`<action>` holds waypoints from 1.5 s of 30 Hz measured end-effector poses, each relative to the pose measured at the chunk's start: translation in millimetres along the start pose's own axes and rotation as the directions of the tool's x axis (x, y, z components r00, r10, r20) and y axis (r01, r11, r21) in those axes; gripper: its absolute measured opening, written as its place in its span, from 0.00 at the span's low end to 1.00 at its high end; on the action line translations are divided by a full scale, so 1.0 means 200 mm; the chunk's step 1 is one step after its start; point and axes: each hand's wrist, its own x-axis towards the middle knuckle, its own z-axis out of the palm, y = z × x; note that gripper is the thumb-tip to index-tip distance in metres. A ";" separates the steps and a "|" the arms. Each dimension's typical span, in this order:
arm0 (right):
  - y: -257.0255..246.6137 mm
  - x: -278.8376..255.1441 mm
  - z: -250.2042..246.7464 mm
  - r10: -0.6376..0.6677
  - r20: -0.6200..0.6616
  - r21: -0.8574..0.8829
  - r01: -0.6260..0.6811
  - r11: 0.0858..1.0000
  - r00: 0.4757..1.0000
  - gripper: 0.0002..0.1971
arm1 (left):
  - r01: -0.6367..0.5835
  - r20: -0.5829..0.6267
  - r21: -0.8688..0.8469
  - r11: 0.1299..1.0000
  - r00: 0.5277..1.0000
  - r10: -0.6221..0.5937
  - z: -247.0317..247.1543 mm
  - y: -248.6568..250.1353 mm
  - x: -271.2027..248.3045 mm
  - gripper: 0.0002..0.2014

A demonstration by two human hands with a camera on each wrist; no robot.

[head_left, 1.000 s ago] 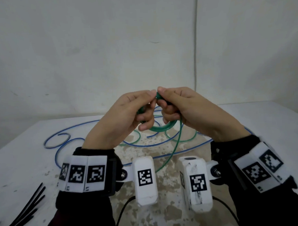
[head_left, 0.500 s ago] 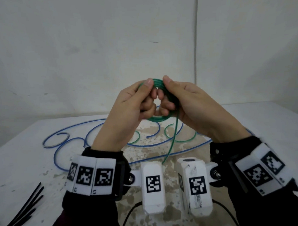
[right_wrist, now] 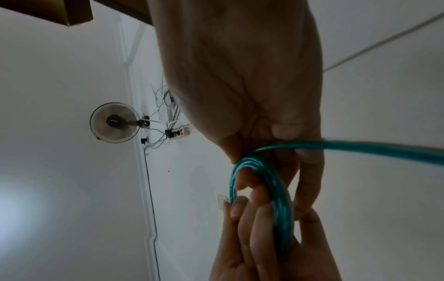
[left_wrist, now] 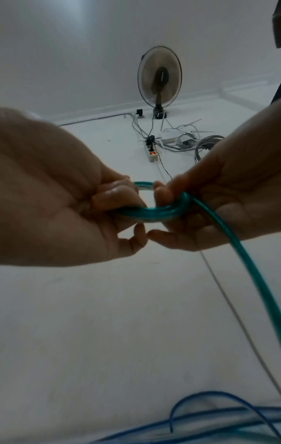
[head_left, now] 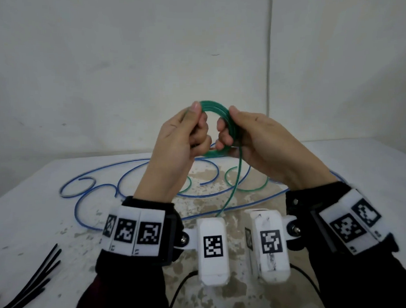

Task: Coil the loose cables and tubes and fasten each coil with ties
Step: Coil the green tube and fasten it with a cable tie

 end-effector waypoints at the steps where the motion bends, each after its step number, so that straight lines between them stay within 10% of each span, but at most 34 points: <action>1: 0.00 0.00 -0.01 -0.005 0.019 0.010 0.005 1.000 1.000 0.20 | 0.028 0.017 -0.027 0.999 0.999 -0.027 0.00 0.00 0.01 0.17; 5: -0.01 -0.01 -0.04 -0.021 0.057 -0.170 0.030 0.985 0.998 0.19 | 0.165 0.127 0.063 0.984 0.977 -0.172 -0.02 0.01 -0.01 0.17; 9: -0.01 -0.01 0.00 -0.080 0.050 -0.022 0.081 0.996 0.996 0.20 | -0.052 -0.016 -0.013 0.999 0.999 0.052 0.03 0.02 -0.01 0.19; 19: -0.03 -0.02 -0.03 -0.078 0.029 -0.076 0.080 0.994 0.997 0.21 | -0.013 0.105 -0.054 0.998 0.994 0.018 0.03 0.02 -0.01 0.18; 24: -0.03 -0.02 -0.04 -0.060 0.061 -0.180 0.070 0.981 0.996 0.19 | 0.128 0.247 0.073 0.989 0.958 -0.143 -0.03 0.02 -0.02 0.15; 45: -0.01 -0.01 -0.02 -0.055 0.049 -0.108 0.060 0.992 0.997 0.19 | 0.164 0.139 -0.005 0.987 0.977 -0.161 -0.02 0.02 0.00 0.20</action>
